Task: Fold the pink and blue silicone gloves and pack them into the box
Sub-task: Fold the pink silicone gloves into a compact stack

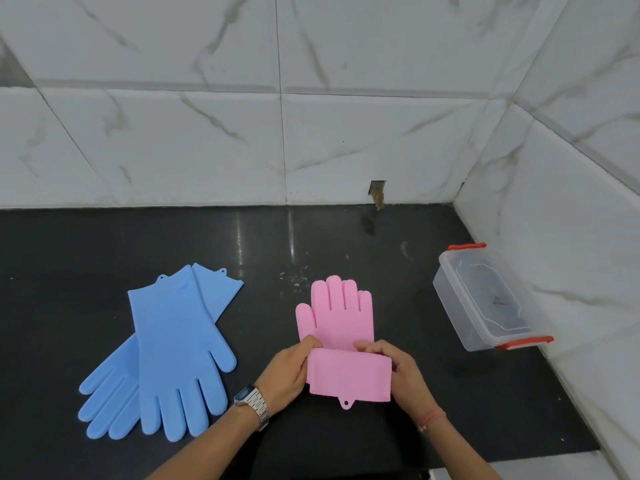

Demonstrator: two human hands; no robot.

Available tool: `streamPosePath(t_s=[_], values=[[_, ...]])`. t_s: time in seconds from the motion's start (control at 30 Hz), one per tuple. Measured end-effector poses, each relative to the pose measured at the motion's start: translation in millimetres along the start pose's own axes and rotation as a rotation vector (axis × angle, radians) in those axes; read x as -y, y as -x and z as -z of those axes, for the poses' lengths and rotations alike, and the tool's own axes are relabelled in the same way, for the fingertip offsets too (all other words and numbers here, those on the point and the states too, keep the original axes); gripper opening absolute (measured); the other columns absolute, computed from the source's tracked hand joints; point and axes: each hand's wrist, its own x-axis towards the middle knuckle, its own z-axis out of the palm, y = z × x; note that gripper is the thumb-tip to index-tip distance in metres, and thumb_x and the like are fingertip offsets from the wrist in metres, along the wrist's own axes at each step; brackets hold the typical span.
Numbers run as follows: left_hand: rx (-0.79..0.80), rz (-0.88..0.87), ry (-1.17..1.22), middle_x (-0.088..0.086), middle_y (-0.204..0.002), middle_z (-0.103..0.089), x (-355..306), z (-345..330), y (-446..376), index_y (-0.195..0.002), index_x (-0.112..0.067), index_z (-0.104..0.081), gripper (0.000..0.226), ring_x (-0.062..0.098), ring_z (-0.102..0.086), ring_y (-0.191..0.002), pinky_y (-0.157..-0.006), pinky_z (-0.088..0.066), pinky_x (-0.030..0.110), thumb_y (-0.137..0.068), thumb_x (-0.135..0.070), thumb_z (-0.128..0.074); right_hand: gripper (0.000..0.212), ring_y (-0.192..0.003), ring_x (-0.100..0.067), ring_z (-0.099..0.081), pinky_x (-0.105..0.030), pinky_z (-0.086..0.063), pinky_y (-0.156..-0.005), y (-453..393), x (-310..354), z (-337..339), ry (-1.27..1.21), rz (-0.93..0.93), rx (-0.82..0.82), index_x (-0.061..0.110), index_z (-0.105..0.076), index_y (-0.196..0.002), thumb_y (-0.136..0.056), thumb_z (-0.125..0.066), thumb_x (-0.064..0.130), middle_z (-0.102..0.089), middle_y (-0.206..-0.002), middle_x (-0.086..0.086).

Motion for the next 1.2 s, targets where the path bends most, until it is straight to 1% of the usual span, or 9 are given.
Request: streamPosePath(t_s=[0.17, 0.23, 0.3, 0.4, 0.57, 0.67, 0.83, 1.03, 1.2], values=[[-0.066, 0.134, 0.049, -0.008, -0.064, -0.052, 0.9, -3.5, 3.8, -0.103, -0.019, -0.048, 0.015, 0.005, -0.045, -0.049, -0.051, -0.035, 0.023, -0.100, -0.009, -0.038, 0.023, -0.092, -0.010, -0.067, -0.018, -0.055, -0.077, -2.6, 1.8, -10.8, 0.042, 0.005, -0.031, 0.031, -0.069, -0.089, -0.095, -0.054, 0.014, -0.071, -0.096, 0.006], [-0.097, 0.235, 0.035, -0.008, -0.063, -0.051, -0.6, -5.2, -1.9, -0.102, -0.021, -0.048, 0.012, 0.010, -0.046, -0.051, -0.053, -0.037, 0.030, -0.101, -0.016, -0.037, 0.018, -0.084, -0.009, -0.065, -0.014, -0.053, -0.070, -7.8, 4.6, -15.1, 0.066, -0.055, -0.084, 0.026, -0.067, -0.086, -0.095, -0.054, 0.033, -0.070, -0.090, 0.005], [-0.132, 0.331, 0.007, -0.004, -0.063, -0.048, -4.5, -5.6, -9.0, -0.097, -0.019, -0.047, 0.020, 0.018, -0.047, -0.055, -0.057, -0.039, 0.036, -0.103, -0.030, -0.032, 0.037, -0.082, -0.020, -0.064, -0.027, -0.055, -0.070, -18.8, 6.1, -19.3, 0.077, -0.131, -0.120, 0.014, -0.065, -0.087, -0.092, -0.052, 0.048, -0.069, -0.089, -0.003], [-0.141, 0.443, 0.021, 0.006, -0.073, -0.055, -8.5, -3.6, -19.8, -0.098, -0.017, -0.045, 0.030, 0.030, -0.056, -0.070, -0.065, -0.045, 0.040, -0.103, -0.041, -0.027, 0.036, -0.084, -0.024, -0.067, -0.043, -0.056, -0.078, -34.7, 13.3, -24.4, 0.116, -0.177, -0.143, 0.009, -0.064, -0.090, -0.096, -0.050, 0.042, -0.070, -0.091, -0.008], [-0.173, 0.472, 0.049, 0.009, -0.075, -0.057, -10.8, 2.1, -30.7, -0.103, -0.014, -0.044, 0.030, 0.022, -0.050, -0.061, -0.058, -0.044, 0.035, -0.103, -0.039, -0.027, 0.036, -0.089, -0.035, -0.063, -0.047, -0.053, -0.080, -55.7, 17.2, -27.9, 0.207, -0.153, -0.205, 0.001, -0.060, -0.096, -0.097, -0.049, 0.035, -0.067, -0.094, -0.016], [-0.234, 0.465, 0.027, 0.002, -0.064, -0.048, -12.5, 4.8, -33.4, -0.090, -0.015, -0.039, 0.025, 0.014, -0.039, -0.050, -0.049, -0.035, 0.029, -0.103, -0.036, -0.032, 0.027, -0.088, -0.028, -0.064, -0.042, -0.055, -0.074, -62.9, 22.0, -26.9, 0.152, -0.115, -0.209, 0.010, -0.061, -0.098, -0.097, -0.050, 0.034, -0.068, -0.093, -0.004], [-0.312, 0.476, -0.081, 0.002, -0.086, -0.051, -12.8, 8.1, -42.8, -0.085, -0.015, -0.041, 0.020, 0.014, -0.046, -0.068, -0.060, -0.040, 0.027, -0.101, -0.027, -0.041, 0.015, -0.088, -0.009, -0.060, -0.018, -0.043, -0.065, -79.1, 22.6, -26.6, 0.175, -0.112, -0.229, 0.022, -0.058, -0.109, -0.098, -0.049, 0.027, -0.064, -0.101, 0.007], [-0.303, 0.515, -0.142, 0.000, -0.095, -0.048, -12.9, 7.3, -56.8, -0.091, -0.016, -0.043, 0.011, 0.017, -0.050, -0.073, -0.065, -0.047, 0.032, -0.097, -0.025, -0.045, 0.056, -0.120, -0.017, -0.052, -0.033, -0.047, -0.096, -88.9, 28.3, -36.8, 0.389, -0.064, -0.371, 0.025, -0.035, -0.145, -0.094, -0.054, 0.009, -0.052, -0.139, 0.001], [-0.370, 0.358, -0.296, 0.003, -0.137, -0.044, -12.0, 4.8, -67.0, -0.133, -0.016, -0.045, 0.044, 0.022, -0.043, -0.121, -0.096, -0.043, 0.032, -0.091, -0.009, -0.049, 0.074, -0.145, -0.018, -0.023, -0.035, -0.026, -0.115, -94.1, 33.3, -46.7, 0.901, 0.168, -0.334, 0.028, -0.027, -0.150, -0.088, -0.041, -0.009, -0.023, -0.160, 0.002]])
